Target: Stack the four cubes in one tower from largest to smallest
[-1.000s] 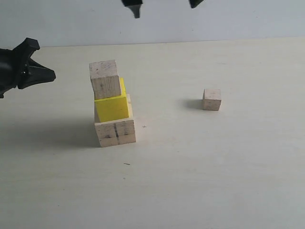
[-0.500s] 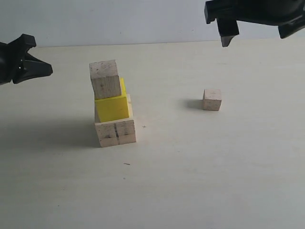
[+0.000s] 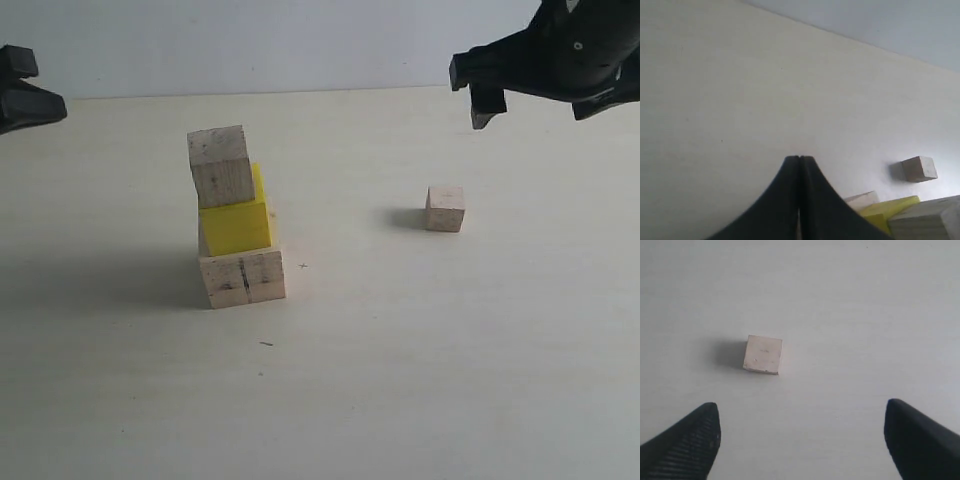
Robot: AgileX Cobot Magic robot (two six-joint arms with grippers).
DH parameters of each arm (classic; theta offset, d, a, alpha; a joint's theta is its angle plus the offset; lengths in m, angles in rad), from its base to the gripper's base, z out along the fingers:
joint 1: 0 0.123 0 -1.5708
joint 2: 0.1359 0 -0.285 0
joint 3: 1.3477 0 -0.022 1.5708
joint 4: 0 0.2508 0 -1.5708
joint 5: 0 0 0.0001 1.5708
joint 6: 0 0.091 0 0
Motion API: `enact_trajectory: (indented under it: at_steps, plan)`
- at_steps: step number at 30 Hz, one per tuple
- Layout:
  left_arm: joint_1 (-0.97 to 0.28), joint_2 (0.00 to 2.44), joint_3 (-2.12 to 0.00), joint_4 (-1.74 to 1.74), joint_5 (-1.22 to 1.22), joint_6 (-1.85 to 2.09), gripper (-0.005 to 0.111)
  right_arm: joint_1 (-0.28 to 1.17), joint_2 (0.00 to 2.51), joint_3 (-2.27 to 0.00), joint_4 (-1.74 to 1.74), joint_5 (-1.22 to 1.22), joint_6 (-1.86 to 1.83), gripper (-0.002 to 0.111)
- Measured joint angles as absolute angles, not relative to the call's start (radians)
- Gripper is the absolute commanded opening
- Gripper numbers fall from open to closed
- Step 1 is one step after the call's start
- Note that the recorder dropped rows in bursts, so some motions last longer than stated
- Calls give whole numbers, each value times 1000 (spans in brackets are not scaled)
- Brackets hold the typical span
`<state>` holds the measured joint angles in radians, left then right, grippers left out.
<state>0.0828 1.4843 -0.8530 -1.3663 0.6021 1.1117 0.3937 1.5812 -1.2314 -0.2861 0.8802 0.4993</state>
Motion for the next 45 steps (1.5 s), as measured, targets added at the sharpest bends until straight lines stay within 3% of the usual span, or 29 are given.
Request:
enact_trajectory:
  at_steps: [9,16,32,35,40,45]
  plan:
    - [75,1140,-768,-1272,475,1150,0,389,1777,-1231,-281,751,464,84]
    - [-70,877,-687,-1083,387,1147,0,389,1862,-1230,-280,673,469,84]
    - [-116,571,-516,-1007,354,1064,0,389,2009,-1230,-341,537,599,84]
    - [-116,568,-509,-1005,336,1057,0,389,2027,-1230,-347,508,608,76]
    - [-116,568,-508,-1003,326,1054,0,389,2039,-1230,-351,471,612,49]
    - [-116,568,-508,-1003,318,1054,0,389,2039,-1230,-364,458,628,31]
